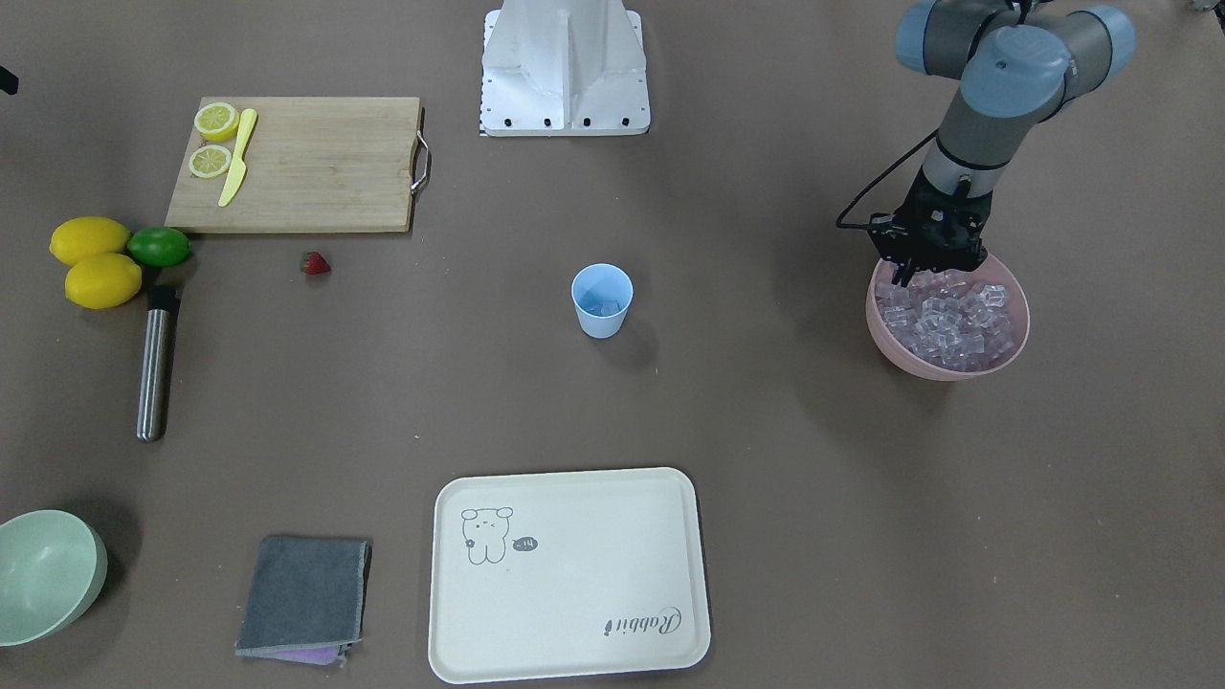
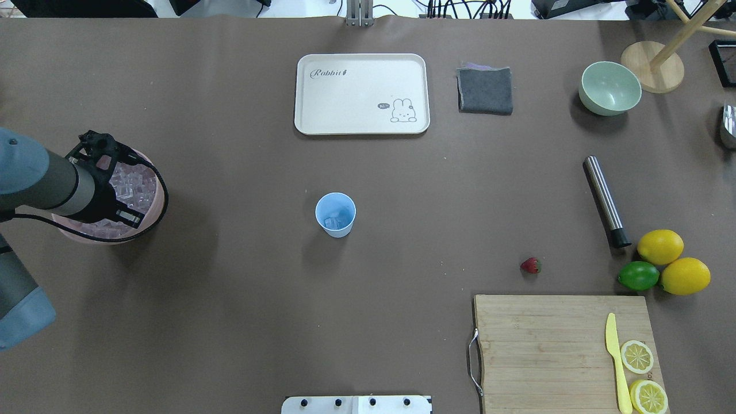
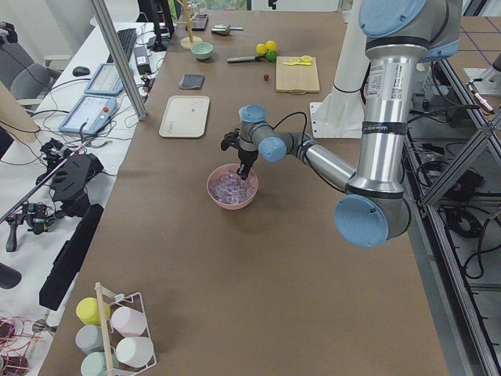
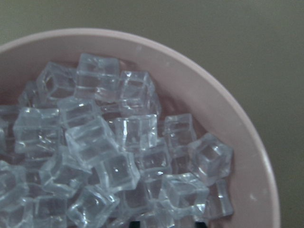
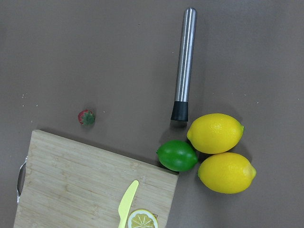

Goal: Mash ice and strawberries in cup

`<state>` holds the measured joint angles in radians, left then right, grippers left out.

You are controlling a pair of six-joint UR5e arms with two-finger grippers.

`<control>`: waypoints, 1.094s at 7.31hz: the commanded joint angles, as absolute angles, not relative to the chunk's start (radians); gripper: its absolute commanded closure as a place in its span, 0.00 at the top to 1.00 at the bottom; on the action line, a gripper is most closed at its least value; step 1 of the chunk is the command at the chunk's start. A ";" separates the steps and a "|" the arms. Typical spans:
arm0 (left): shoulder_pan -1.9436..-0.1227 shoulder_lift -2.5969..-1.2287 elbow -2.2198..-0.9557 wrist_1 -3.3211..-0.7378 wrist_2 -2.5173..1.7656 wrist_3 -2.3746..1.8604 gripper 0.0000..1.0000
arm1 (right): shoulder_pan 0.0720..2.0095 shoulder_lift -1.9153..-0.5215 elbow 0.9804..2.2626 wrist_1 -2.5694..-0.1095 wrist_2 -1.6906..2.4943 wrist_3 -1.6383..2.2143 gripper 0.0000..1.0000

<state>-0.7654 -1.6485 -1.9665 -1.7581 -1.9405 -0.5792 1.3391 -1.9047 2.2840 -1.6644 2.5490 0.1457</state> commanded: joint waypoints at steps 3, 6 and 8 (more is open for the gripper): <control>-0.851 -1.683 -1.979 -1.671 -1.991 -0.508 0.00 | 1.338 -1.904 2.284 -1.664 2.551 0.146 1.00; -0.883 -1.645 -1.959 -1.675 -1.970 -0.505 0.51 | 1.338 -1.904 2.284 -1.664 2.551 0.146 1.00; -0.903 -1.643 -1.939 -1.674 -1.970 -0.509 0.67 | 1.339 -1.904 2.284 -1.664 2.551 0.146 1.00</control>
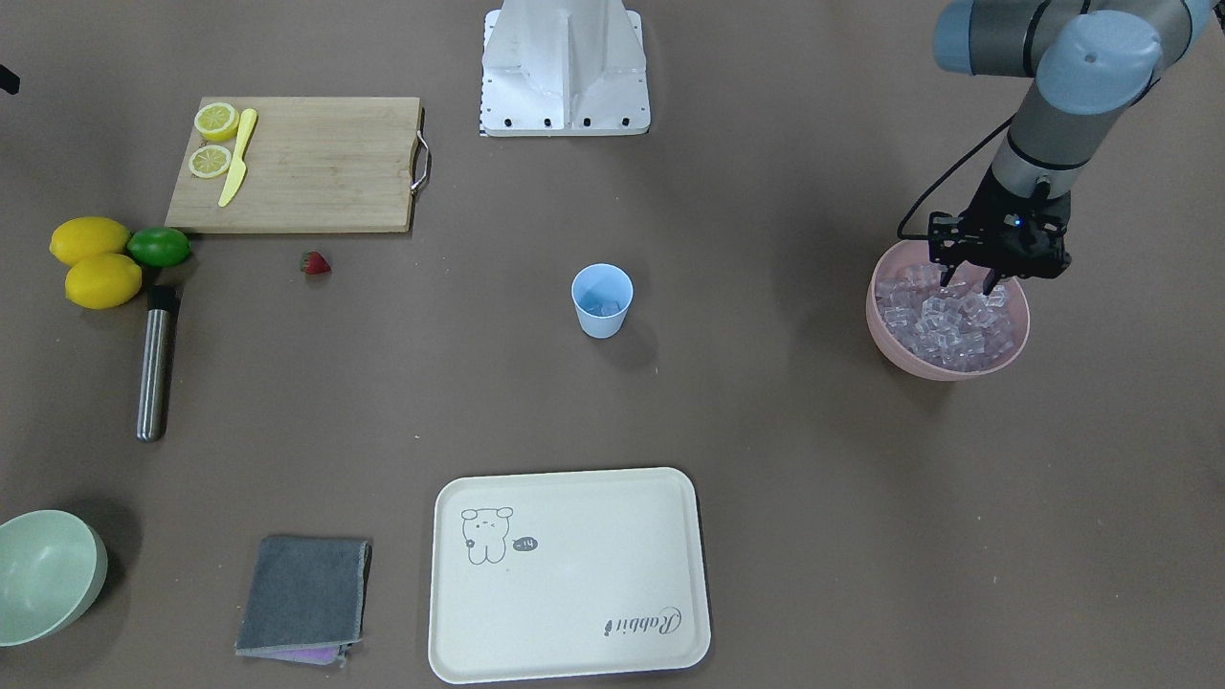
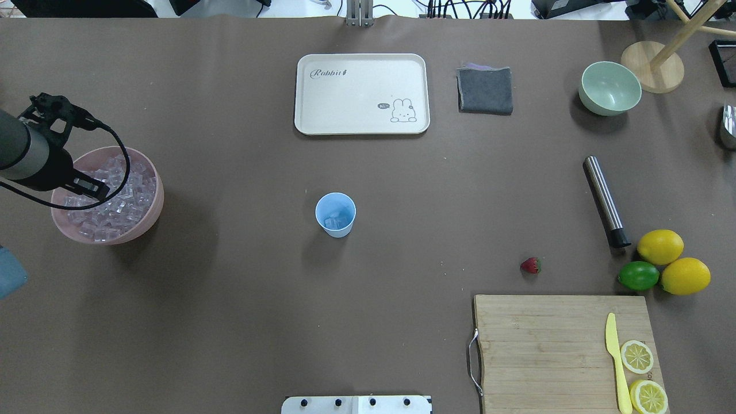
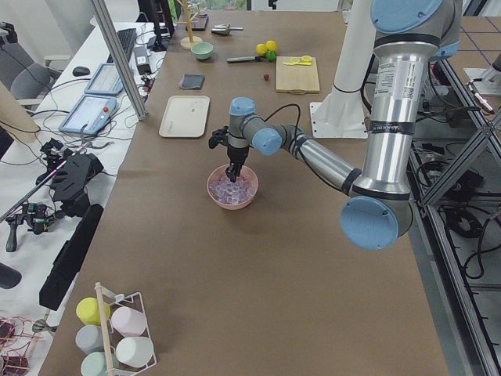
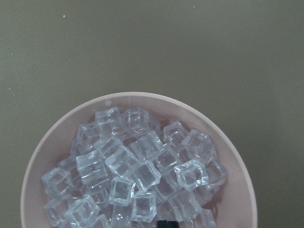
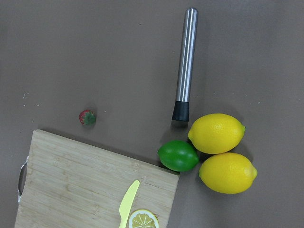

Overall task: Mash ice and strawberries in cup
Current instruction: 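Lift the left gripper up out of the ice bowl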

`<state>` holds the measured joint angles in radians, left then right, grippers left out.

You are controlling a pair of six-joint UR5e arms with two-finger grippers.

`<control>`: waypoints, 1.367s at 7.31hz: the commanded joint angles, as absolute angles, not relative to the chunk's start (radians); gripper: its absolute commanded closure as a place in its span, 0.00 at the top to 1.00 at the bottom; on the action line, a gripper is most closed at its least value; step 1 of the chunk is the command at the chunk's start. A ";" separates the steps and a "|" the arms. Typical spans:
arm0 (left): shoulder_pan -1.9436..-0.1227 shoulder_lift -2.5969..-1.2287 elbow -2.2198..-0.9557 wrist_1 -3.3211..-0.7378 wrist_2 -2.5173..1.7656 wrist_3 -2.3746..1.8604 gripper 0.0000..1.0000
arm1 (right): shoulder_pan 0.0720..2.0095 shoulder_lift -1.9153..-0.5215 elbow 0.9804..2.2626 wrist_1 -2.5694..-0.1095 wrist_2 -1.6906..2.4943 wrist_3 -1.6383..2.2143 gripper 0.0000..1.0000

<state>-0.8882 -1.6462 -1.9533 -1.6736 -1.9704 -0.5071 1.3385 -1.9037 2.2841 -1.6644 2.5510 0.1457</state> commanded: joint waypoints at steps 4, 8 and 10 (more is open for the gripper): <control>-0.933 -1.646 -1.888 -1.681 -2.023 -0.520 0.61 | 1.339 -1.902 2.284 -1.664 2.551 0.146 1.00; -0.951 -1.649 -1.838 -1.692 -2.074 -0.566 0.64 | 1.339 -1.902 2.290 -1.664 2.551 0.146 1.00; -0.951 -1.651 -1.824 -1.701 -2.080 -0.581 0.65 | 1.339 -1.904 2.298 -1.664 2.553 0.146 1.00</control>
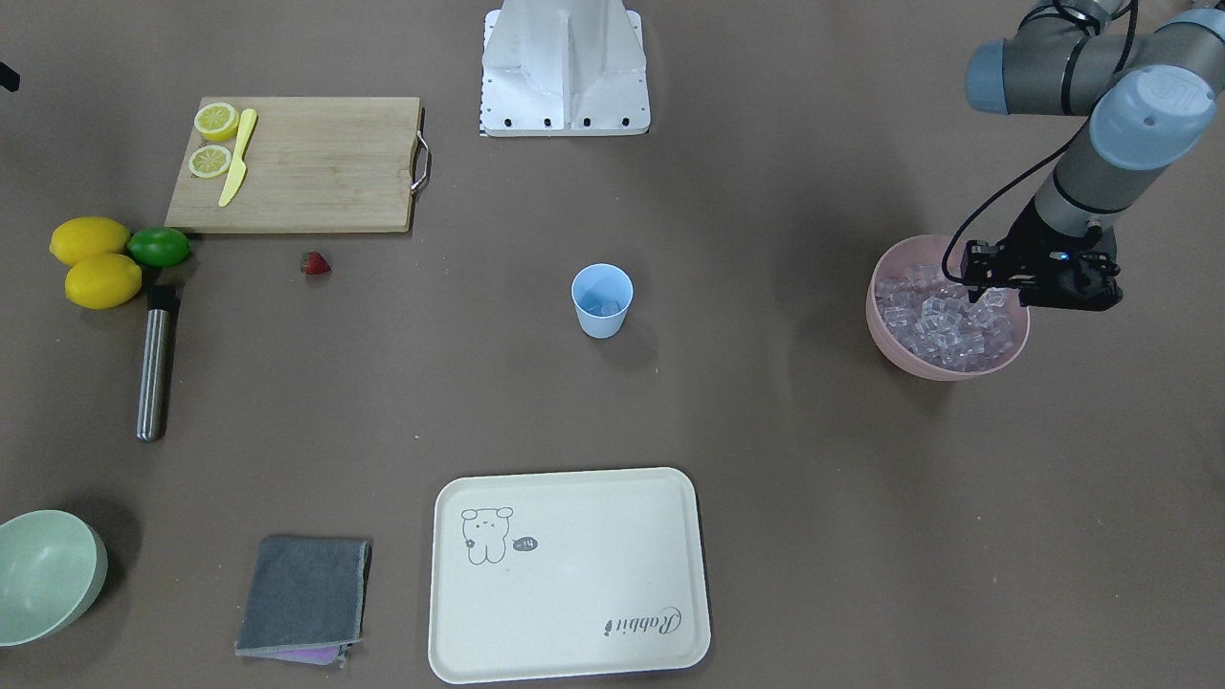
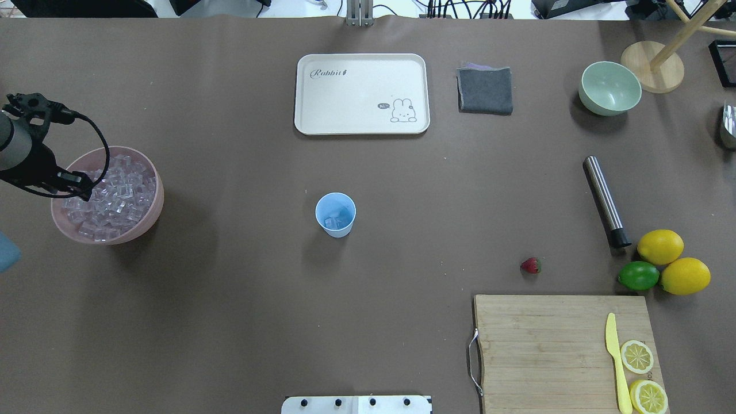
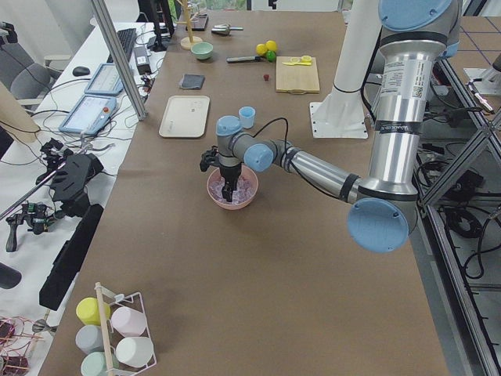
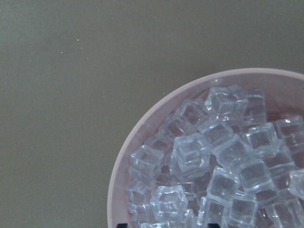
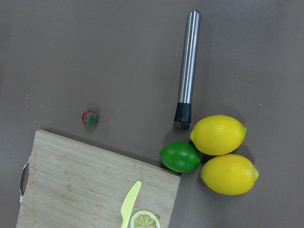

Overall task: Mash ice and strawberries in cup
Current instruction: 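Lift the left gripper up out of the ice bowl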

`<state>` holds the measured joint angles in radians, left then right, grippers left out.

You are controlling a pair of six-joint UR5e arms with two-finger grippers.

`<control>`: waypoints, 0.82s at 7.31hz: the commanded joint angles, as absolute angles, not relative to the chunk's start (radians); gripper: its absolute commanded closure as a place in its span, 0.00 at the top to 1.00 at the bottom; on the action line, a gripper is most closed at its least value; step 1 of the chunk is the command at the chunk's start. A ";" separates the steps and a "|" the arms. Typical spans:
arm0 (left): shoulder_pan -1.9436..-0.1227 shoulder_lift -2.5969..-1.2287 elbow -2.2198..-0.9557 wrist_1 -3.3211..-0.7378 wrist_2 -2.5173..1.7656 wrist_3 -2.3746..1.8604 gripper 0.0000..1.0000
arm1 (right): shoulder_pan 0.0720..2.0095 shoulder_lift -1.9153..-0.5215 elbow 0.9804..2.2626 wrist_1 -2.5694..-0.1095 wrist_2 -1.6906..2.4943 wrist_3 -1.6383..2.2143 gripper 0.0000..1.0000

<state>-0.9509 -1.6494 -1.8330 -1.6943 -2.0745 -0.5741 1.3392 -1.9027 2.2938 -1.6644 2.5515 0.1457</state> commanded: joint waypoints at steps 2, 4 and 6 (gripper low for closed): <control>-0.951 -1.646 -1.822 -1.709 -2.108 -0.612 0.65 | 1.341 -1.904 2.306 -1.666 2.553 0.147 1.00; -0.951 -1.644 -1.798 -1.749 -2.108 -0.623 0.65 | 1.341 -1.904 2.306 -1.664 2.553 0.147 1.00; -0.951 -1.644 -1.792 -1.753 -2.108 -0.626 0.65 | 1.341 -1.907 2.312 -1.666 2.553 0.147 1.00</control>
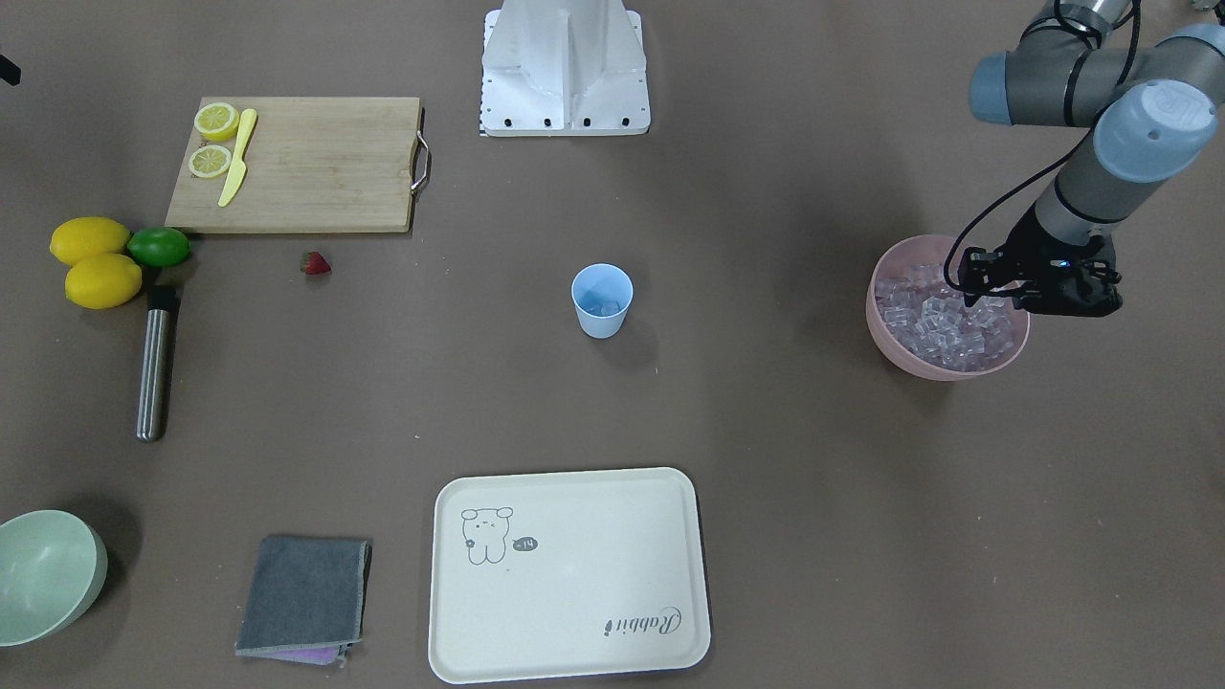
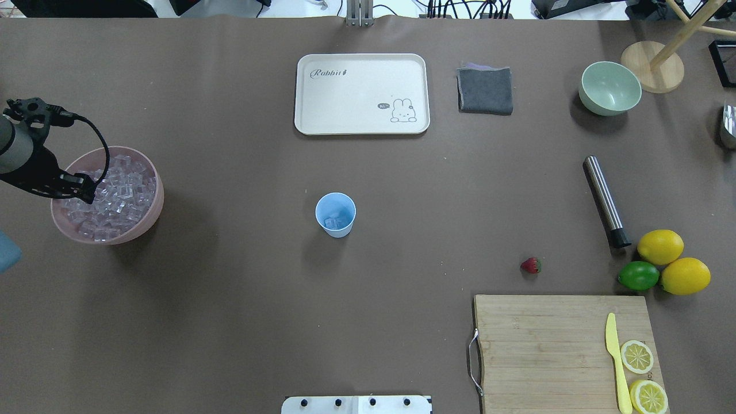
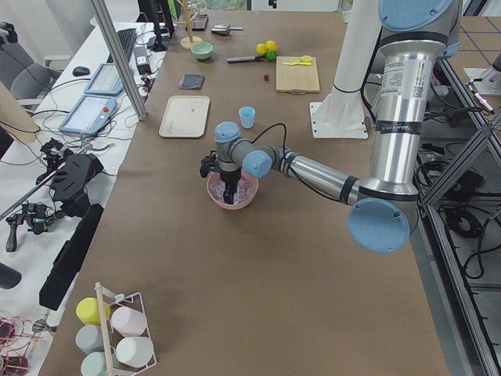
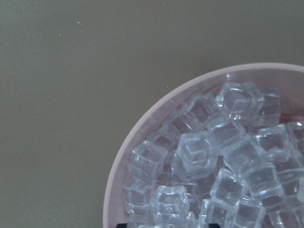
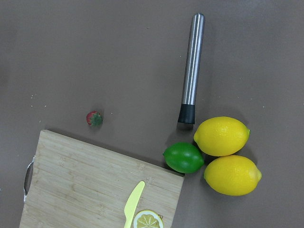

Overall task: Mash ice and strawberries in cup
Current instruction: 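Lift the left gripper up out of the ice bowl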

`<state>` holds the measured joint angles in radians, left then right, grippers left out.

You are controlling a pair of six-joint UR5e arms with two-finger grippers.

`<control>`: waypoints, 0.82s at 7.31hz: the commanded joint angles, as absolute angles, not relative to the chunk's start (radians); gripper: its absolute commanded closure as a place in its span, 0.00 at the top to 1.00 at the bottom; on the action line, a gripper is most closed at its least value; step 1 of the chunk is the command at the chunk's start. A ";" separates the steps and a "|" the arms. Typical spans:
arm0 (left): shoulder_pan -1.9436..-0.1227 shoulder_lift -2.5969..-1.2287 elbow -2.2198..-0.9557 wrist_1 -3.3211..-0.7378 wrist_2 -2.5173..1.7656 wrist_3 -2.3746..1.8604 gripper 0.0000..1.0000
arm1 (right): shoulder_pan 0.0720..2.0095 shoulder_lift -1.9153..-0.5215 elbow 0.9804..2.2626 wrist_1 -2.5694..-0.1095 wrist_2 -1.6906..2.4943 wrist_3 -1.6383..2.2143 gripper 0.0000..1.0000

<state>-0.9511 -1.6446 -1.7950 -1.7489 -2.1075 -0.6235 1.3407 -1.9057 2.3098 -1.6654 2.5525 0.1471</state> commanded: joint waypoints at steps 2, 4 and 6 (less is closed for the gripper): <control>-0.951 -1.644 -1.790 -1.753 -2.108 -0.627 0.57 | 1.341 -1.907 2.312 -1.666 2.553 0.147 1.00; -0.942 -1.646 -1.789 -1.752 -2.108 -0.688 0.29 | 1.345 -1.907 2.313 -1.666 2.584 0.147 1.00; -0.940 -1.644 -1.812 -1.746 -2.109 -0.695 0.00 | 1.344 -1.907 2.318 -1.667 2.589 0.155 1.00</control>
